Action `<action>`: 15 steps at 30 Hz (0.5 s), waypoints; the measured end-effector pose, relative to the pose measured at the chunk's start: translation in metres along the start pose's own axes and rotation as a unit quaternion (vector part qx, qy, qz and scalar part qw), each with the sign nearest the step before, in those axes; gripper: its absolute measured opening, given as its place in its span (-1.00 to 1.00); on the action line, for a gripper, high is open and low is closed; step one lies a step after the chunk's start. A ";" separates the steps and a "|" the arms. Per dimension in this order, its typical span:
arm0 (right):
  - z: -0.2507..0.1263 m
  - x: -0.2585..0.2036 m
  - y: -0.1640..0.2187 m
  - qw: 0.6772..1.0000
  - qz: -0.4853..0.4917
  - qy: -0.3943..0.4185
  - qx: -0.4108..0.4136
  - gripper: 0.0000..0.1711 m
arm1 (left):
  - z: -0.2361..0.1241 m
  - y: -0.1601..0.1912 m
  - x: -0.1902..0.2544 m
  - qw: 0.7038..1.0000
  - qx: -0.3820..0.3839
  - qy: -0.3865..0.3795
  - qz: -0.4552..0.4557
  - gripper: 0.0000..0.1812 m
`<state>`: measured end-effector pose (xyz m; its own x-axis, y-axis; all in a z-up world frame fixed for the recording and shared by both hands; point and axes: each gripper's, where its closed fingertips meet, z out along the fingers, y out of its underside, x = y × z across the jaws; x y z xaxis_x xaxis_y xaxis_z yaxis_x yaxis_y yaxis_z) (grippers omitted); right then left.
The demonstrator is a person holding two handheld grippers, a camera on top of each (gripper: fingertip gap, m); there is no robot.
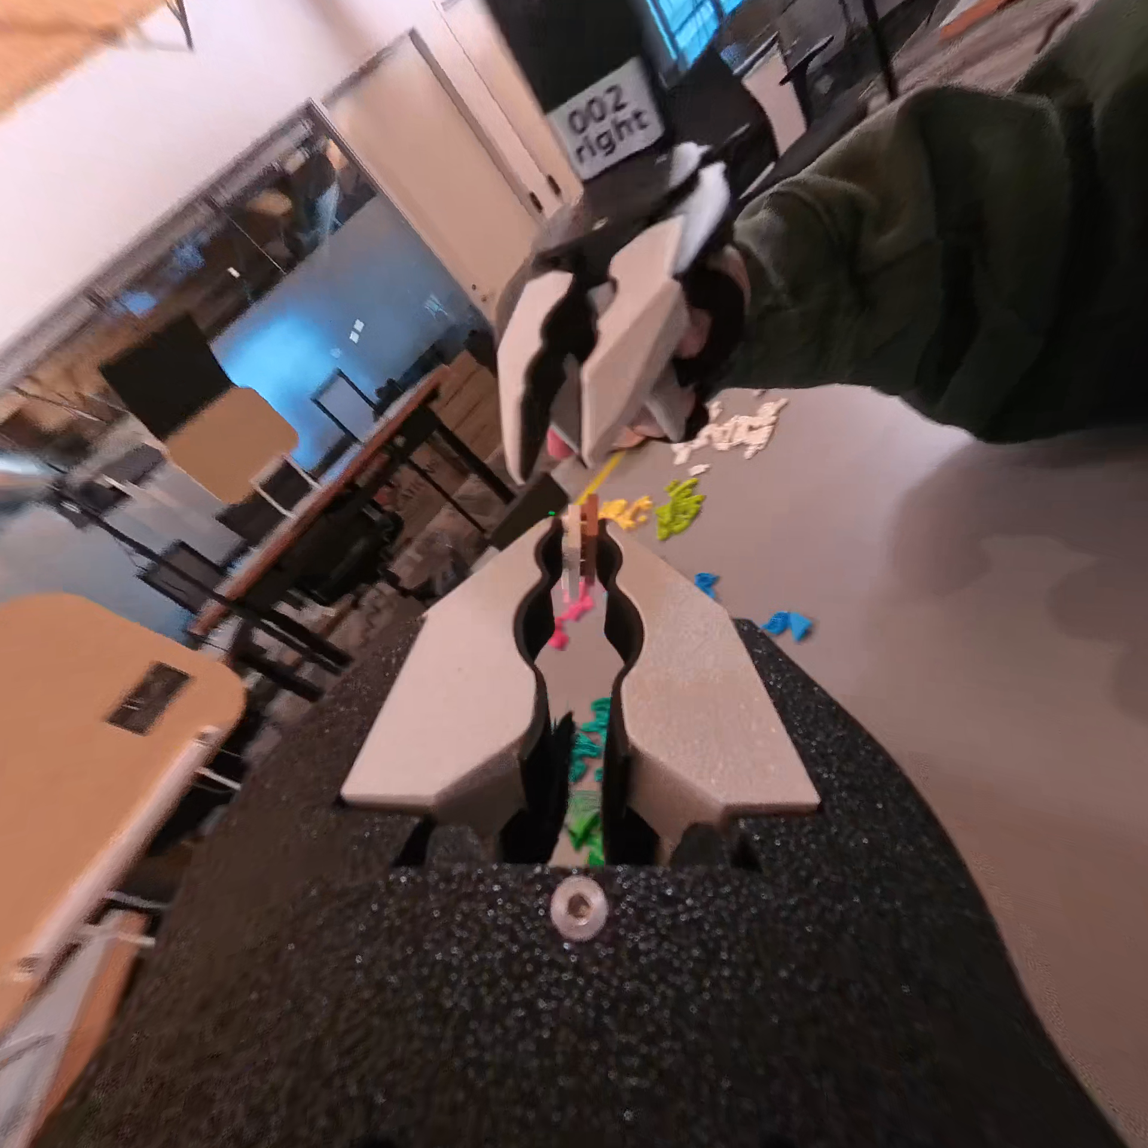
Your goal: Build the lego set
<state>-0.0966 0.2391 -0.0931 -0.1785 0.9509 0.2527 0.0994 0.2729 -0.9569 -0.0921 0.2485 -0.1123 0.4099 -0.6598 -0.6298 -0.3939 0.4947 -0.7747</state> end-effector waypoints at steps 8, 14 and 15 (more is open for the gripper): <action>0.007 -0.003 -0.004 0.962 0.260 -0.054 0.057 -0.58 | -0.005 -0.023 -0.006 0.990 0.021 -0.059 0.124 -0.91; 0.013 -0.014 -0.006 0.956 0.274 -0.078 0.066 -0.72 | -0.005 -0.027 -0.009 0.987 0.016 -0.068 0.145 -0.91; 0.013 -0.013 -0.006 0.956 0.274 -0.076 0.067 -0.72 | -0.005 -0.027 -0.009 0.987 0.014 -0.067 0.144 -0.92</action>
<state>-0.1074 0.2230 -0.0923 -0.2771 0.9106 -0.3067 0.0939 -0.2920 -0.9518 -0.0893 0.2377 -0.0853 0.3901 -0.4106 -0.8242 -0.4874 0.6674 -0.5631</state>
